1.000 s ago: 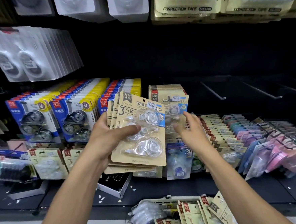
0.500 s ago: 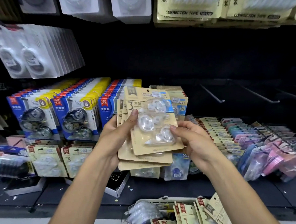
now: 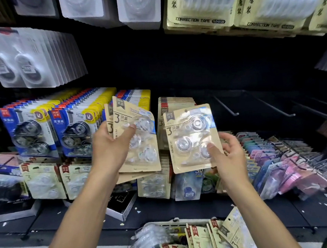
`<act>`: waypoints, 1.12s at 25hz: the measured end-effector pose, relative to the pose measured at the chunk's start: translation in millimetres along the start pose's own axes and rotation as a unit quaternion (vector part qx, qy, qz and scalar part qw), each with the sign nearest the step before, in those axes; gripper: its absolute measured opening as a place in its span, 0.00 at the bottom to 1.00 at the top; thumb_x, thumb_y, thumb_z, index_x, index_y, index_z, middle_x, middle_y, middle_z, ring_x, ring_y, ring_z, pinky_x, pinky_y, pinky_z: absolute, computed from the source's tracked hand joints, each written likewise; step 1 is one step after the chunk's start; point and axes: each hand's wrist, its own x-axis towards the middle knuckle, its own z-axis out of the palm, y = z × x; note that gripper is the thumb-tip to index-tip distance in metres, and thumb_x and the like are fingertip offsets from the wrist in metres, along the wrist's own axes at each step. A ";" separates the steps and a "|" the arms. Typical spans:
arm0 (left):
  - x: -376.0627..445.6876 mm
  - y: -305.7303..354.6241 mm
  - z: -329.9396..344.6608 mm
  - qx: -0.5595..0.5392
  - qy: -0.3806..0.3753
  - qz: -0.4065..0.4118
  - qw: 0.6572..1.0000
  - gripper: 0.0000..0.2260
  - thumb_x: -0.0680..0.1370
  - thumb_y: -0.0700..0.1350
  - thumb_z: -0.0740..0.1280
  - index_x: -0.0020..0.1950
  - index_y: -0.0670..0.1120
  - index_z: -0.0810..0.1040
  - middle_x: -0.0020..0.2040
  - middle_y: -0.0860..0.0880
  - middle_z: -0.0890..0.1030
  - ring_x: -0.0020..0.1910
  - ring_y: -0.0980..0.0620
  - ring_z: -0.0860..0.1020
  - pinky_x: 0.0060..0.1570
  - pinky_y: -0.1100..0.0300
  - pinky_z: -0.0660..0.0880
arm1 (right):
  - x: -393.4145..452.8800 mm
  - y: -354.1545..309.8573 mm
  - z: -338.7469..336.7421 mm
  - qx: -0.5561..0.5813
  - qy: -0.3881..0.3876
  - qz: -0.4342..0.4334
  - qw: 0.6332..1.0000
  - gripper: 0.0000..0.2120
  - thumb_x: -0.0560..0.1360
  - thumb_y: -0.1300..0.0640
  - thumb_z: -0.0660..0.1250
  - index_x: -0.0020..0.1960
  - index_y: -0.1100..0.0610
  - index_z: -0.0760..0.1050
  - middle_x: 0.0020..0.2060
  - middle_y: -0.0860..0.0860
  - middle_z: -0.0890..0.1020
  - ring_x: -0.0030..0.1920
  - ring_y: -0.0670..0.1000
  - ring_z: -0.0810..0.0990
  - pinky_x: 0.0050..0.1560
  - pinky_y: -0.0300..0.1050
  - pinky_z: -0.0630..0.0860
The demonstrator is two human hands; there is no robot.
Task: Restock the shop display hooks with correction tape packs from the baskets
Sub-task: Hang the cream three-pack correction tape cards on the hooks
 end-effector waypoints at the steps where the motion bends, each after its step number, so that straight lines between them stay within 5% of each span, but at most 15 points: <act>1: -0.3 3.1 -0.5 -0.006 0.010 0.012 1.000 0.09 0.79 0.44 0.73 0.58 0.49 0.79 0.49 0.57 0.84 0.48 0.64 0.81 0.53 0.60 0.77 | -0.4 1.9 -1.6 -0.020 0.005 -0.018 1.000 0.13 0.77 0.54 0.71 0.56 0.39 0.74 0.49 0.45 0.84 0.44 0.53 0.86 0.38 0.59 0.83; 4: 0.0 3.3 0.3 -0.035 0.025 0.025 0.999 0.17 0.80 0.44 0.71 0.68 0.47 0.75 0.45 0.64 0.76 0.34 0.78 0.73 0.49 0.73 0.72 | -3.1 4.9 -0.4 0.006 0.002 -0.029 1.000 0.14 0.77 0.55 0.71 0.60 0.42 0.76 0.48 0.47 0.85 0.44 0.52 0.86 0.38 0.54 0.82; 11: 1.9 -1.0 1.9 -0.053 -0.011 0.001 0.999 0.07 0.79 0.46 0.73 0.49 0.56 0.76 0.46 0.63 0.81 0.38 0.75 0.76 0.38 0.73 0.67 | -11.0 4.7 9.6 -0.008 0.037 -0.028 0.999 0.11 0.76 0.49 0.72 0.55 0.45 0.72 0.43 0.50 0.85 0.38 0.54 0.84 0.34 0.49 0.78; 15: 0.5 -0.6 -2.3 -0.048 -0.002 0.014 0.999 0.08 0.78 0.46 0.73 0.56 0.52 0.79 0.51 0.59 0.84 0.49 0.64 0.81 0.45 0.66 0.72 | -15.8 2.5 17.3 -0.093 0.059 -0.069 0.992 0.08 0.77 0.46 0.70 0.46 0.49 0.75 0.44 0.41 0.81 0.53 0.45 0.78 0.43 0.42 0.73; 18: -0.7 -2.8 -3.4 -0.041 0.003 0.013 0.999 0.07 0.78 0.45 0.73 0.54 0.52 0.80 0.50 0.59 0.85 0.47 0.64 0.82 0.45 0.66 0.73 | -8.8 9.7 20.9 -0.105 0.037 -0.053 0.992 0.05 0.79 0.48 0.67 0.53 0.46 0.80 0.49 0.41 0.80 0.56 0.50 0.79 0.54 0.51 0.78; 22: -3.6 -5.4 -2.3 -0.033 0.000 0.012 0.999 0.06 0.78 0.44 0.73 0.52 0.52 0.80 0.47 0.59 0.85 0.44 0.67 0.82 0.40 0.71 0.74 | 9.2 16.7 24.6 -0.074 -0.040 0.009 0.996 0.20 0.80 0.58 0.67 0.71 0.47 0.74 0.68 0.44 0.75 0.64 0.54 0.78 0.58 0.43 0.77; 25: -6.3 -7.3 -2.2 -0.030 -0.009 0.005 1.000 0.06 0.78 0.43 0.73 0.52 0.52 0.79 0.48 0.59 0.84 0.38 0.71 0.80 0.33 0.77 0.72 | 12.8 21.4 26.3 -0.003 -0.107 0.097 0.990 0.25 0.78 0.57 0.71 0.73 0.47 0.71 0.73 0.49 0.71 0.68 0.53 0.75 0.68 0.53 0.75; 28: -6.8 -8.0 -2.3 -0.036 -0.013 -0.003 0.999 0.06 0.78 0.43 0.73 0.51 0.52 0.79 0.48 0.58 0.84 0.36 0.72 0.80 0.31 0.78 0.71 | 4.6 19.6 29.2 -0.039 -0.087 0.119 0.988 0.22 0.78 0.51 0.71 0.70 0.48 0.72 0.68 0.48 0.74 0.64 0.52 0.76 0.67 0.55 0.74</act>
